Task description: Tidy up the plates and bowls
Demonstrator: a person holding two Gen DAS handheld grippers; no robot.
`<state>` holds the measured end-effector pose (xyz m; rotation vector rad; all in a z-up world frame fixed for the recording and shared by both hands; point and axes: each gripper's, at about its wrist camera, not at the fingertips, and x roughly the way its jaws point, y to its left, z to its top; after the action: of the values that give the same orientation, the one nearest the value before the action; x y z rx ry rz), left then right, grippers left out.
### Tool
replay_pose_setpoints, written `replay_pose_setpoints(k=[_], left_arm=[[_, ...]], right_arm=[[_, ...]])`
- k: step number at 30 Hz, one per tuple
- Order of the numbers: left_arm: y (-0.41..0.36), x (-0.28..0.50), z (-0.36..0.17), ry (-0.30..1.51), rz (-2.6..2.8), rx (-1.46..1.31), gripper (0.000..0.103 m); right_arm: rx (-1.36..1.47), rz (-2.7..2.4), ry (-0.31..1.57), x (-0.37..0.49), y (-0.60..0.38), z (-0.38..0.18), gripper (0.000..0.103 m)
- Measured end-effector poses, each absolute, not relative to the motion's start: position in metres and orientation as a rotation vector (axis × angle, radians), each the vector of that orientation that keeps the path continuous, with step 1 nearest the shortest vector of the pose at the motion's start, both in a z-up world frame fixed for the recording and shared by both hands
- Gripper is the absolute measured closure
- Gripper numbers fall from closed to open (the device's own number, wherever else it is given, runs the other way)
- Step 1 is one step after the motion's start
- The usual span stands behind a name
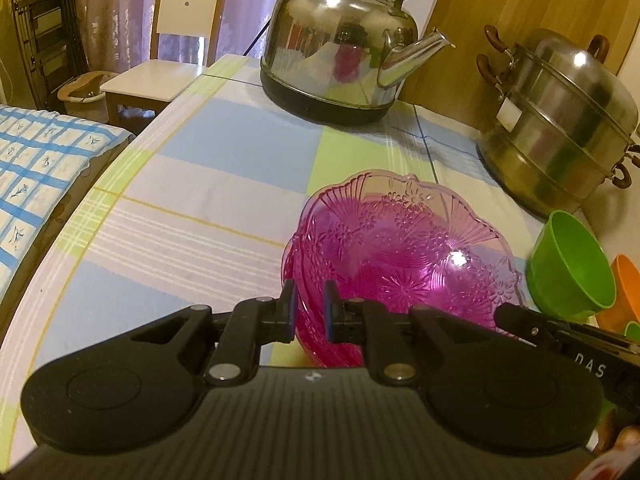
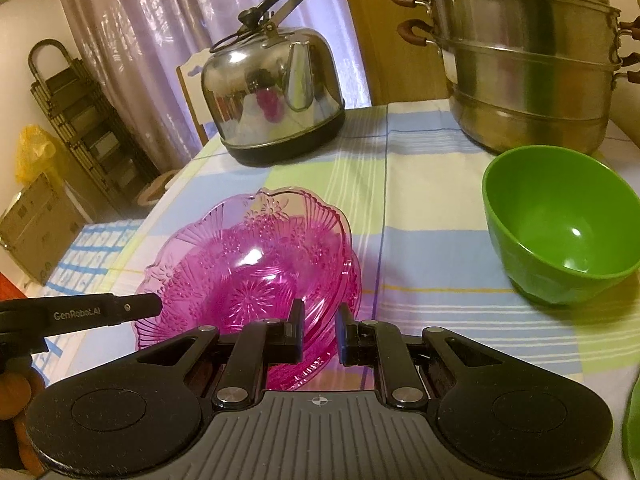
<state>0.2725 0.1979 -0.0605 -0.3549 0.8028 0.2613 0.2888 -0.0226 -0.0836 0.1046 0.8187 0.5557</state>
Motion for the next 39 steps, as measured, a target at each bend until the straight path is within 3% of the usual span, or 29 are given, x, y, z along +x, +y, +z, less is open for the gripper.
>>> replay_pose_setpoints(k=[21,22,23,25,39], left_arm=[[0.195,0.276,-0.065,0.810,0.254,-0.343,0.091],[0.196,0.276,-0.065,0.809,0.260,-0.342,0.087],[0.197,0.276,-0.065,0.806,0.270,-0.341,0.076],[0.198,0.275,-0.064,0.799,0.287,-0.339,0.072],[0.201,0.272,-0.060,0.780,0.285,-0.355,0.071]], right_arm=[[0.079,0.541,0.817,0.288,-0.020,-0.089,0.087],[0.076,0.545,0.827,0.289,-0.019,-0.090,0.085],[0.074,0.547,0.837,0.290,-0.018,-0.091,0.082],[0.086,0.546,0.823,0.289,-0.018,-0.091,0.043],[0.126,0.553,0.775,0.286,-0.024,-0.078,0.041]])
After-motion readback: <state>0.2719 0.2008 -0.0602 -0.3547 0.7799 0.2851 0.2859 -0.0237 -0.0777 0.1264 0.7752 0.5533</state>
